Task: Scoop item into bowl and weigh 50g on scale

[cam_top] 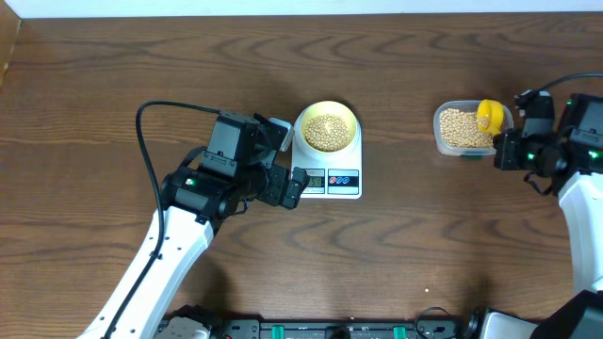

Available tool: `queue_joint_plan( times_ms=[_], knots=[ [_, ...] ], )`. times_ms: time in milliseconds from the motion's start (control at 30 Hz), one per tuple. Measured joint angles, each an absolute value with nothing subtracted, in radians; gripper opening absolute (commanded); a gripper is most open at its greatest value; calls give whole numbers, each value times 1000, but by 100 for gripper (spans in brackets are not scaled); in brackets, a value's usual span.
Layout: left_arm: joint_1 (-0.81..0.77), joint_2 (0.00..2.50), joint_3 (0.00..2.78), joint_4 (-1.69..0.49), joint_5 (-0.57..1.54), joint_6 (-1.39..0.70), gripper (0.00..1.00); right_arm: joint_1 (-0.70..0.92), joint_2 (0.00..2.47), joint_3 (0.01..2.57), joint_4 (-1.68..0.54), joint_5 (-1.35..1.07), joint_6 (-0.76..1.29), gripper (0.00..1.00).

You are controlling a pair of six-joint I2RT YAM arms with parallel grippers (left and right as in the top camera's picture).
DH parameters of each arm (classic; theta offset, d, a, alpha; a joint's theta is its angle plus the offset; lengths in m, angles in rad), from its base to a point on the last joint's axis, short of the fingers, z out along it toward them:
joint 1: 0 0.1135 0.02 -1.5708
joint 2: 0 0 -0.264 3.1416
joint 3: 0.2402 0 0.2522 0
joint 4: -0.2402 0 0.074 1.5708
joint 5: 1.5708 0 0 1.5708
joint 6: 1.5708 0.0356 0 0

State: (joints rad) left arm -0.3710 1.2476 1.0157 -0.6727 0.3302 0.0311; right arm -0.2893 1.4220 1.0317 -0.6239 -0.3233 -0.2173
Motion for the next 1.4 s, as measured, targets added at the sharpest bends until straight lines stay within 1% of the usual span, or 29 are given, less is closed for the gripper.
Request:
queue_joint_plan(
  times_ms=[233, 500, 667, 767, 900, 1000, 1100, 1233, 1400],
  knots=[
    [-371, 1248, 1016, -673, 331, 31, 98, -181, 1422, 1032, -608, -127, -271, 1],
    [-371, 1248, 1016, -672, 331, 31, 98, -113, 1422, 1032, -575, -57, -330, 1],
    [-371, 1248, 1016, -673, 331, 31, 98, -108, 1422, 1032, -548, -38, -329, 1],
    [-371, 1248, 1016, -672, 330, 31, 98, -108, 1422, 1032, -511, -110, -283, 1],
    [-371, 1248, 1016, -672, 331, 31, 98, -108, 1422, 1032, -458, -305, -223, 1],
    [-371, 1248, 1016, -672, 331, 31, 98, -108, 1422, 1031, -327, -502, -124, 1],
    [-371, 1248, 1016, -673, 330, 31, 98, -108, 1422, 1031, -179, -640, -60, 1],
    [-371, 1248, 1016, -672, 330, 31, 98, -97, 1422, 1031, -18, -722, -15, 1],
    [-371, 1248, 1016, -672, 330, 31, 98, -37, 1419, 1031, 38, -760, 4, 1]
  ],
)
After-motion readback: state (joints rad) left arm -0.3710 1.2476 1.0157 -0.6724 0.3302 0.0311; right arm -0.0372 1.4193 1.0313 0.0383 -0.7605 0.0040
